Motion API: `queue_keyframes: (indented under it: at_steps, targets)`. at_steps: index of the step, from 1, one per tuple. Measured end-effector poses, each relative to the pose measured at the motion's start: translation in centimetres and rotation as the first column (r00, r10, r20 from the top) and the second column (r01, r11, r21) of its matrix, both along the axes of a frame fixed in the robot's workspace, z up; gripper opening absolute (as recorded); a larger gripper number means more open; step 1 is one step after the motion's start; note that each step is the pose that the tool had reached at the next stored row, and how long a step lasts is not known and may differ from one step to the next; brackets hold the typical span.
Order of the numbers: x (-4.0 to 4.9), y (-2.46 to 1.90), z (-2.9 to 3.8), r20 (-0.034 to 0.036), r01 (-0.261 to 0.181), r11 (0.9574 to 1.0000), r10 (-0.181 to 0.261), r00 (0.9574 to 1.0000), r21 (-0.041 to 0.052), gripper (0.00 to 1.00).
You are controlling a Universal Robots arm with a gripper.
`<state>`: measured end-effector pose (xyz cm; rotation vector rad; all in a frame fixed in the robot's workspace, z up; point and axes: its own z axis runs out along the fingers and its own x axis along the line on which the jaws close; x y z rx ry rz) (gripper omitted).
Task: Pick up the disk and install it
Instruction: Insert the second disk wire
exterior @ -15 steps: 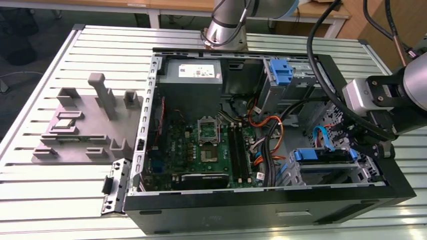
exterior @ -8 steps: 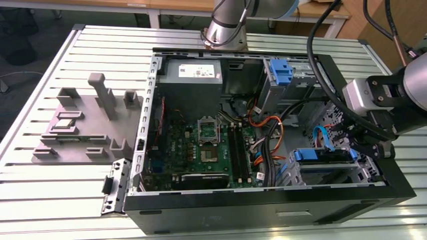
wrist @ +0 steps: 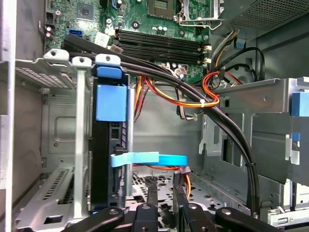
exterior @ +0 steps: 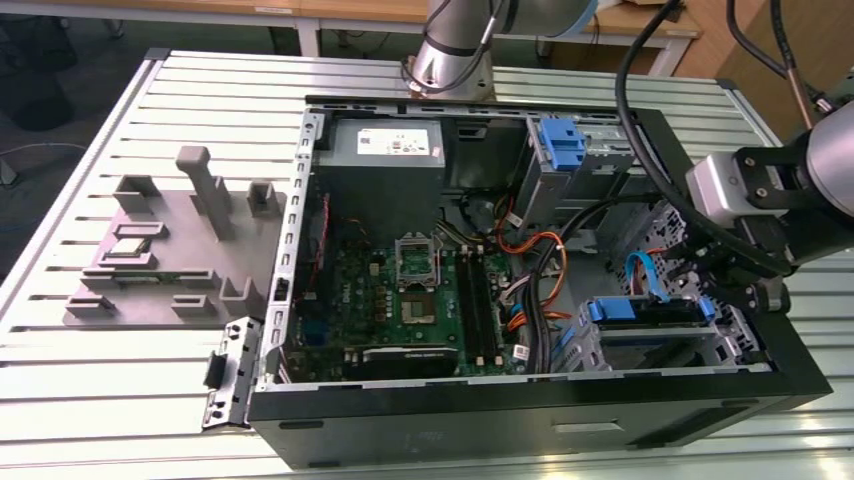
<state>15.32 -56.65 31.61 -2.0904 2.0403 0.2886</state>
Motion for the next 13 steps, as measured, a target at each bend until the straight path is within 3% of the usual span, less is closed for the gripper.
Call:
queue_keyframes:
  at_steps: [6,10,13]
  targets:
    - [0.00,0.05,-0.01,0.0000,0.000,1.0000,0.000,1.0000,0.0002,0.27]
    - [0.00,0.08,-0.01,0.0000,0.000,1.0000,0.000,1.0000,0.0003,0.14]
    - [0.00,0.10,-0.01,-0.0001,0.000,1.0000,0.000,1.0000,0.0001,0.14]
